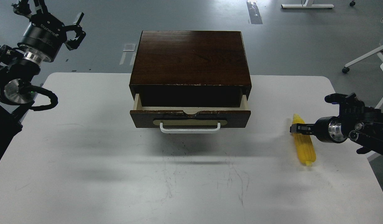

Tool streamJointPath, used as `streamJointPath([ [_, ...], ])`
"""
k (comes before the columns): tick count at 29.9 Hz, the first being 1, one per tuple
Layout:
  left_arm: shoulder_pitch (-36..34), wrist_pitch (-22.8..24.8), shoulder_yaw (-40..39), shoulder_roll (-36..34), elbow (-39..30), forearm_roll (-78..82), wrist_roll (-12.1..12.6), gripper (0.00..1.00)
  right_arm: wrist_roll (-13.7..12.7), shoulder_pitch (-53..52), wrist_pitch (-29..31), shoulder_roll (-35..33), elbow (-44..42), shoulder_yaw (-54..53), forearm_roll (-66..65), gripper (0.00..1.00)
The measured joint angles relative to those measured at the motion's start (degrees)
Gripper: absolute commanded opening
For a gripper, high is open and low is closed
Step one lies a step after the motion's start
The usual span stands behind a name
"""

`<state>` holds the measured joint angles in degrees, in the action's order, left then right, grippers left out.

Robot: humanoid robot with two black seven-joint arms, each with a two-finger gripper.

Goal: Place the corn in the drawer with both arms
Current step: 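Reach the right gripper to the yellow corn and grasp it, then lift the corn over the box and lower it into the open drawer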

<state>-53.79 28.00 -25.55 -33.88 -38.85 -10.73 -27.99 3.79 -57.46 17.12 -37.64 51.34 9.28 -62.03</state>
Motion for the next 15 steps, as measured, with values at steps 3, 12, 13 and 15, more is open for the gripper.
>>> streamJointPath([
  [3, -0.3, 0.0, -0.1, -0.3, 0.0, 0.0, 0.0, 0.98, 0.0, -1.6, -0.5, 0.0, 0.1, -0.4, 0.3, 0.06],
  [12, -0.1, 0.0, -0.6, -1.6, 0.0, -0.4, 0.0, 0.98, 0.0, -17.9, -1.1, 0.1, 3.9, -0.8, 0.4, 0.05],
  [13, -0.1, 0.0, -0.6, -1.6, 0.0, -0.4, 0.0, 0.98, 0.0, -20.1, -1.1, 0.5, 4.7, -0.7, 0.4, 0.05],
  [15, 0.0, 0.0, -0.6, -1.7, -0.1, -0.3, 0.0, 0.98, 0.0, -24.4, -1.1, 1.8, 6.2, -0.7, 0.3, 0.05],
])
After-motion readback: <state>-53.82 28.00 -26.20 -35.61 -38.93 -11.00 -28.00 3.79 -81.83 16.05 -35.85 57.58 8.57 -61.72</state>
